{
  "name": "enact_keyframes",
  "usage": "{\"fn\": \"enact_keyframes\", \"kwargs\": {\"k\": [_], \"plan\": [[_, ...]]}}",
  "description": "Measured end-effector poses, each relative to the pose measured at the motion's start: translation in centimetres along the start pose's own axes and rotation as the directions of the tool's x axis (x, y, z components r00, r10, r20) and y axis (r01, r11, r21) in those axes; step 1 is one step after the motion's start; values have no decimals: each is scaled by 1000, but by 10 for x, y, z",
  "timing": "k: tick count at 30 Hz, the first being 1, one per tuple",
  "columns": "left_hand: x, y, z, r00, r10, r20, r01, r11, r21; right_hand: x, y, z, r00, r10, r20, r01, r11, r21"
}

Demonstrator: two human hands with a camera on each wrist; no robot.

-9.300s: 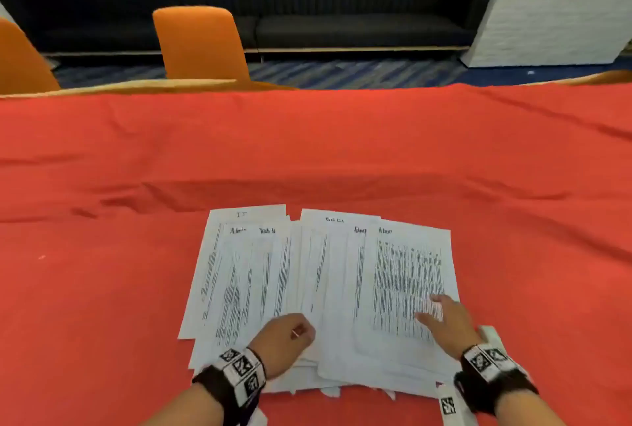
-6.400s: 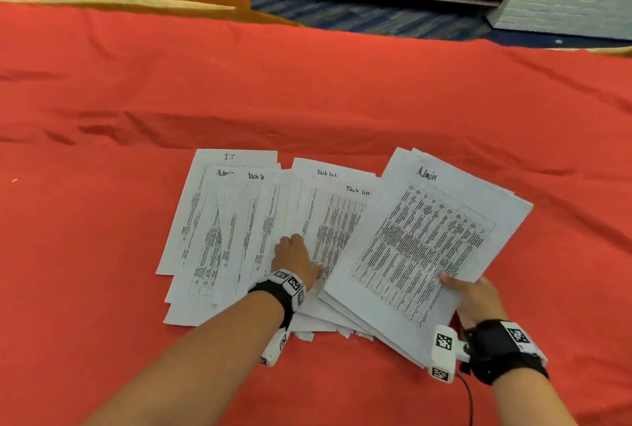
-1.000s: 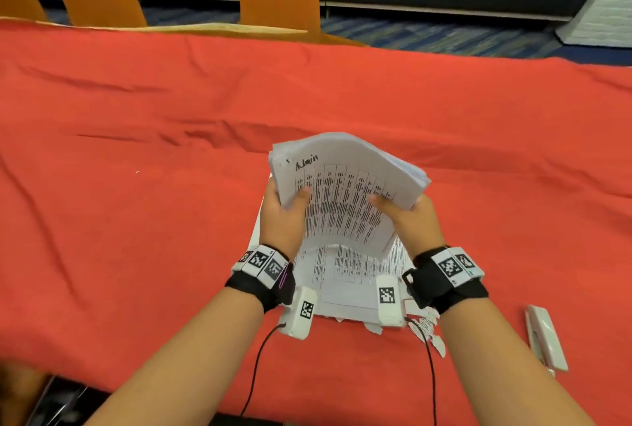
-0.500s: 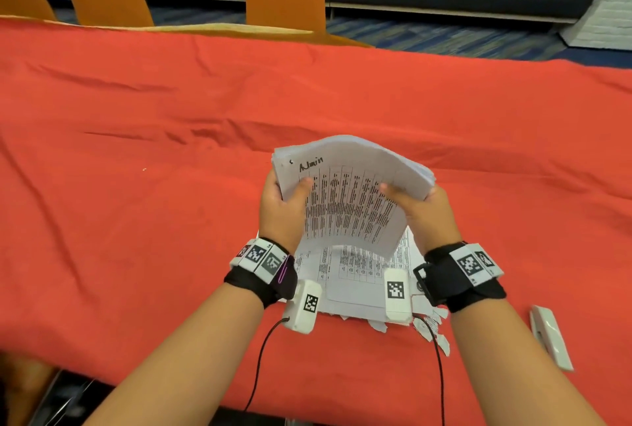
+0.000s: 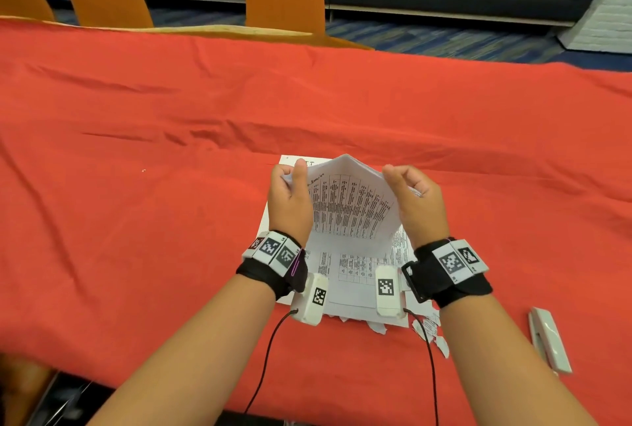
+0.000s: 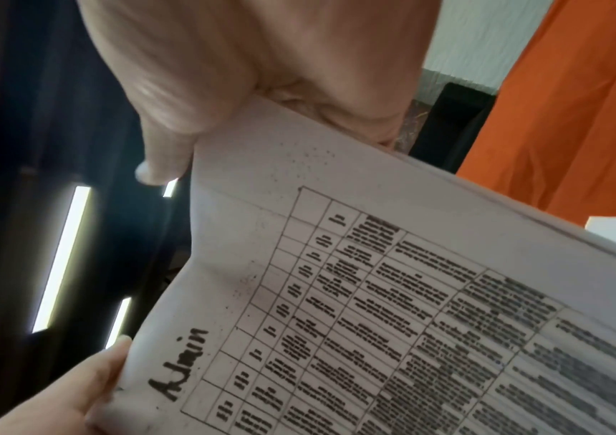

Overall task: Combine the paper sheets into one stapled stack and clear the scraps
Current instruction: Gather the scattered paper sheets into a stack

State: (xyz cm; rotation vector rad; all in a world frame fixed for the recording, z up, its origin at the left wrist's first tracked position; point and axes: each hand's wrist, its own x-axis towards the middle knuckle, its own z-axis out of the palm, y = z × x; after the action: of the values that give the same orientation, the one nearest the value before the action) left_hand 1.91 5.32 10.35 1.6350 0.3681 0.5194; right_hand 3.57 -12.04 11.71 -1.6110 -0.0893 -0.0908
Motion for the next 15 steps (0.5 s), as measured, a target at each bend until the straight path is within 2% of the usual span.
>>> {"fn": "enact_keyframes", "kwargs": {"k": [3, 10, 15], "plan": [[4, 0, 2, 999, 38, 20, -39, 996, 81, -3, -3, -3, 997, 26, 78, -27, 1000, 7], [18, 5, 3, 998, 68, -3, -67, 993, 101, -3, -1, -24, 979, 54, 196, -9, 974, -225], [31, 14, -1, 997, 77, 22, -79, 992, 98, 0, 12, -26, 976, 114, 186, -73, 974, -215]]}}
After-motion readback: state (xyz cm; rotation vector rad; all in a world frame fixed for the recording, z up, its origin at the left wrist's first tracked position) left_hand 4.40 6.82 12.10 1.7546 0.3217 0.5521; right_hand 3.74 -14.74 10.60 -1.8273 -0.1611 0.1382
